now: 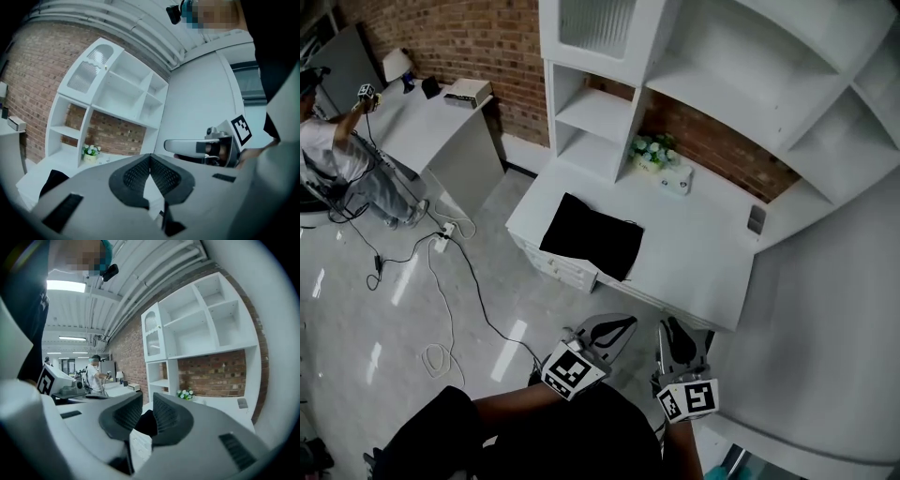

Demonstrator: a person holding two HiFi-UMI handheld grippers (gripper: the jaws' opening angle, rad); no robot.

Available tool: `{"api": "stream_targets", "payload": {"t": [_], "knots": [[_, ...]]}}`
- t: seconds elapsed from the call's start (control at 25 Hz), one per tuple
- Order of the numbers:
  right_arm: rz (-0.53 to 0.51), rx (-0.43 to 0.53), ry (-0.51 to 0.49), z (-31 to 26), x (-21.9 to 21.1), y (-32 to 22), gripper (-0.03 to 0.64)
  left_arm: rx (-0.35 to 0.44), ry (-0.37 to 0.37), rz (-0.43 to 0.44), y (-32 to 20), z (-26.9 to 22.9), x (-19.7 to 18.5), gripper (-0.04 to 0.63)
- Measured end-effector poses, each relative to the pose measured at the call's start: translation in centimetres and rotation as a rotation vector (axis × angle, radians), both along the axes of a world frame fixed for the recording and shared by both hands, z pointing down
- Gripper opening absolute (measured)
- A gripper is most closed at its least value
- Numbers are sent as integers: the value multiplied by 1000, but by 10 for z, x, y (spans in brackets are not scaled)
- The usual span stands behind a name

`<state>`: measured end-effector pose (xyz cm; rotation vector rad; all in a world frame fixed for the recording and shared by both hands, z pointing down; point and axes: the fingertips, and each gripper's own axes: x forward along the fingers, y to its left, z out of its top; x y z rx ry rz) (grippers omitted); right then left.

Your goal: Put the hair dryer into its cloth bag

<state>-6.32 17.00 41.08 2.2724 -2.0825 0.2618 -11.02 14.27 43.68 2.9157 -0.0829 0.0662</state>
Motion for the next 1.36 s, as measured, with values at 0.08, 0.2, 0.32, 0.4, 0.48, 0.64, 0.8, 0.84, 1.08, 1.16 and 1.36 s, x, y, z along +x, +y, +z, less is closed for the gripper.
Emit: {"api": "stream_targets", "payload": {"t": [0.08,0.2,0.32,0.4,0.48,0.64,0.8,0.84,1.08,1.16,1.36], "knots": [[35,18,-16,-10,-2,28,40,13,14,-32,27,-14,1,18],[57,60,-32,-14,-13,71,20,51,36,-61,74,-25,-1,18],[86,81,61,-13,-27,111,17,84,30,-79,121,-23,-7,18],[107,81,127,-12,-38,134,17,92,25,-105,147,-19,-17,17],[117,79,131,-7,-48,153,17,120,31,-145,167,-20,-31,17],[117,71,103,4,-69,176,17,194,45,-227,183,-28,-59,17],[98,88,99,-2,-87,186,17,190,27,-270,196,-28,-81,17],[94,92,103,-3,-91,189,17,195,31,-280,199,-30,-85,18],[67,100,105,2,-116,200,17,156,19,-349,195,-19,-109,18],[72,97,122,0,-115,202,17,132,35,-381,188,-23,-111,17],[90,74,131,6,-108,206,17,191,110,-400,199,-46,-103,18]]}}
